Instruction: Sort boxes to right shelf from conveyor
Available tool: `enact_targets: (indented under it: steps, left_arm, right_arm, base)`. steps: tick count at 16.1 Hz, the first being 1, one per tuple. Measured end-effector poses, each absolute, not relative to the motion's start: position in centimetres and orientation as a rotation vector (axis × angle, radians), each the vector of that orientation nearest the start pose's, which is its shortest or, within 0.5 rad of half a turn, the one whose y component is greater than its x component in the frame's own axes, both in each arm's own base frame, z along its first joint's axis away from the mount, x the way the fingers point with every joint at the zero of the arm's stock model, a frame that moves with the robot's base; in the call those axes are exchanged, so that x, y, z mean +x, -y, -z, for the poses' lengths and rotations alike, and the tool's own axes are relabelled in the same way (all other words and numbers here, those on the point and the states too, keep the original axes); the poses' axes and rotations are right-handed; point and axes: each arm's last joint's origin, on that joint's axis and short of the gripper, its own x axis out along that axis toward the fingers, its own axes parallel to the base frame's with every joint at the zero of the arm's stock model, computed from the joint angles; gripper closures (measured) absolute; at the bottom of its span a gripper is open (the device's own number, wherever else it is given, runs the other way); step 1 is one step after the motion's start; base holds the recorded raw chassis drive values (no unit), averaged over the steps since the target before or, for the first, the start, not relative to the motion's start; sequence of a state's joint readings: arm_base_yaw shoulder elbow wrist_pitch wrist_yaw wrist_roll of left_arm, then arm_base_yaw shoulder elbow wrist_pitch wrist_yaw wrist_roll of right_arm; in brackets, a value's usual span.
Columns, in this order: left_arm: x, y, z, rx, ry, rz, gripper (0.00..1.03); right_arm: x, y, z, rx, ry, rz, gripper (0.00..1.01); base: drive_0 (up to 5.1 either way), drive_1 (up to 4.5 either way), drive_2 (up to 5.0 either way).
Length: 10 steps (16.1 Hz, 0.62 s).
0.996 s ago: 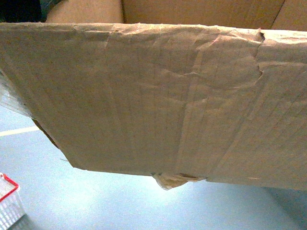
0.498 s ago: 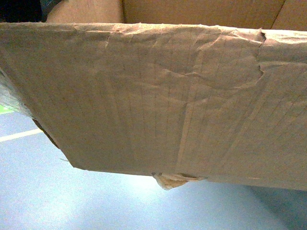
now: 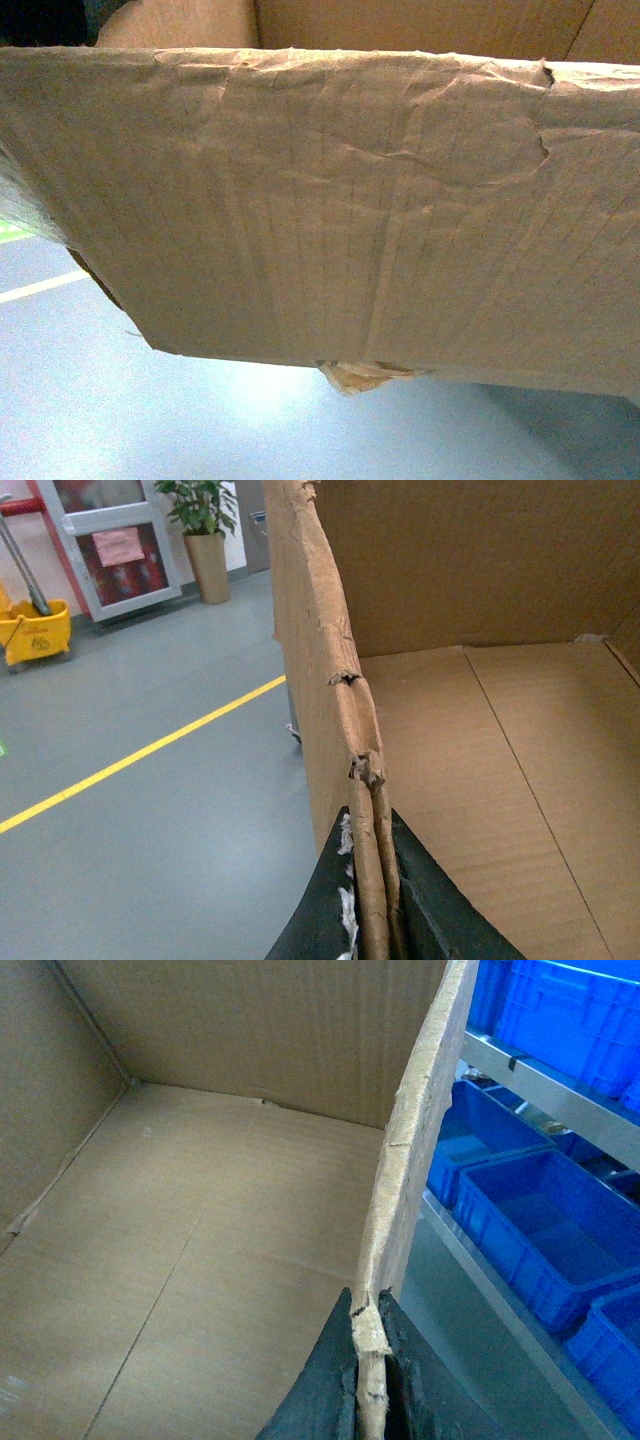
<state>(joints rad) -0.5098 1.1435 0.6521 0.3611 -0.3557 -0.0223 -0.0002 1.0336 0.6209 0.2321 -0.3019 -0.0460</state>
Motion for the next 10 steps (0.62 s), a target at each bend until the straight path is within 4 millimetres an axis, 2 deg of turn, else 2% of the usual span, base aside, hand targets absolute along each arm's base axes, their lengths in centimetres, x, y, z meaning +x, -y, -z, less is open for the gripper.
enact_targets:
  steps: [10]
  left_arm:
    - [22.23,11.27,-26.87,0.032,-0.120,0.153,1.00]
  right_arm:
    - [22.73,-0.86,-27.00,-0.018,-0.172,-0.305,0.98]
  base:
    - [-1.4,-1.43,-1.4]
